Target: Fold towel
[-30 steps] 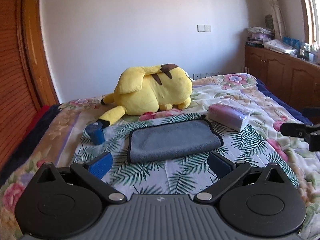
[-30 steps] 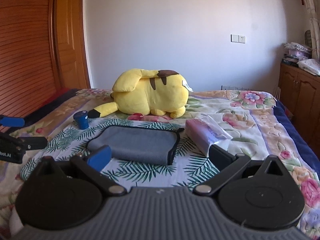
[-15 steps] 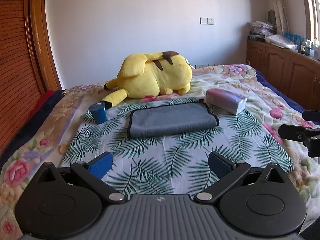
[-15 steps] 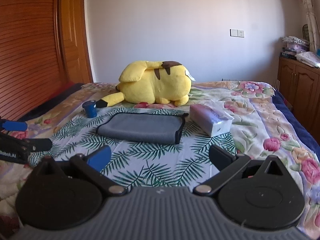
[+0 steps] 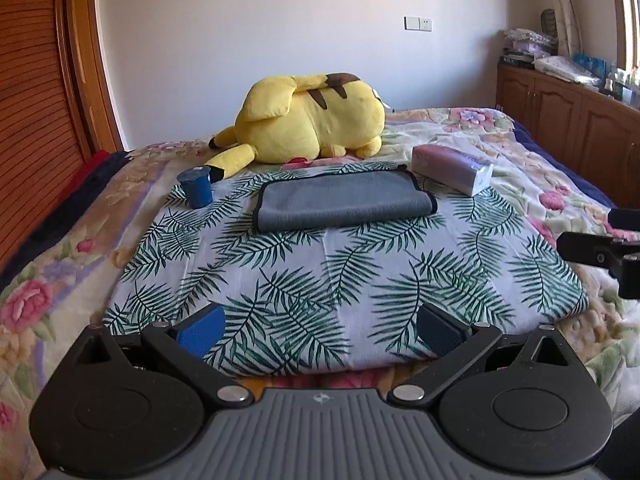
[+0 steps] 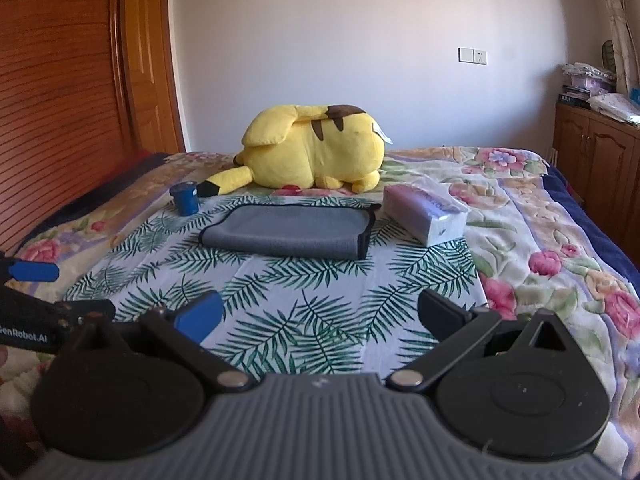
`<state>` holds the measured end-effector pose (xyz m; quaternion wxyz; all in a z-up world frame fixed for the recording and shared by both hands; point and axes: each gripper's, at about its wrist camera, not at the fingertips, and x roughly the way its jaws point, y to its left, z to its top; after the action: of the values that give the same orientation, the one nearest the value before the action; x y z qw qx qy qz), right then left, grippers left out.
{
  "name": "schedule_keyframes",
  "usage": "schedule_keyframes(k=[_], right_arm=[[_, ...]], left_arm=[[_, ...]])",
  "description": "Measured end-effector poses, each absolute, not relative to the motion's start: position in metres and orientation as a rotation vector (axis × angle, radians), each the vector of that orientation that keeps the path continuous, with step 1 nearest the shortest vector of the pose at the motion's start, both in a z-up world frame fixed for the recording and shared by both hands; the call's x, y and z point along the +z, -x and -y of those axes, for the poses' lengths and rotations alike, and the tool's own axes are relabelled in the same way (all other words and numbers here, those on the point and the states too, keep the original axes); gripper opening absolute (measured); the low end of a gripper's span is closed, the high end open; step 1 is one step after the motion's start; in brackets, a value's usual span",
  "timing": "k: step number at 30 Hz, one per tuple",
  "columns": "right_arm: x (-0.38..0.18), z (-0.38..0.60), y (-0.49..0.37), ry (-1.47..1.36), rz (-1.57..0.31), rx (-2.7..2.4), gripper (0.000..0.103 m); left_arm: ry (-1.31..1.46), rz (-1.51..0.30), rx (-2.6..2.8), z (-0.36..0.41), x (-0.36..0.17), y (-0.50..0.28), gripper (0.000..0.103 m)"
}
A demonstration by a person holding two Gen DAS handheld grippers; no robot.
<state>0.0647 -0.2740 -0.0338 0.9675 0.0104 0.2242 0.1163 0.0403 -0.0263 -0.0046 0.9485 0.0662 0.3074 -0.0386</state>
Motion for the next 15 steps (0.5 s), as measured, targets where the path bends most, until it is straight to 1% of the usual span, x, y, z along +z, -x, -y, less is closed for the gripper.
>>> schedule_keyframes(k=[15], right_arm=[[-0.048, 0.271, -0.065, 0.008, -0.461, 0.217, 0.103]], left_arm=[[-0.159, -0.623, -0.051, 0.022, -0.031, -0.043, 0.103]])
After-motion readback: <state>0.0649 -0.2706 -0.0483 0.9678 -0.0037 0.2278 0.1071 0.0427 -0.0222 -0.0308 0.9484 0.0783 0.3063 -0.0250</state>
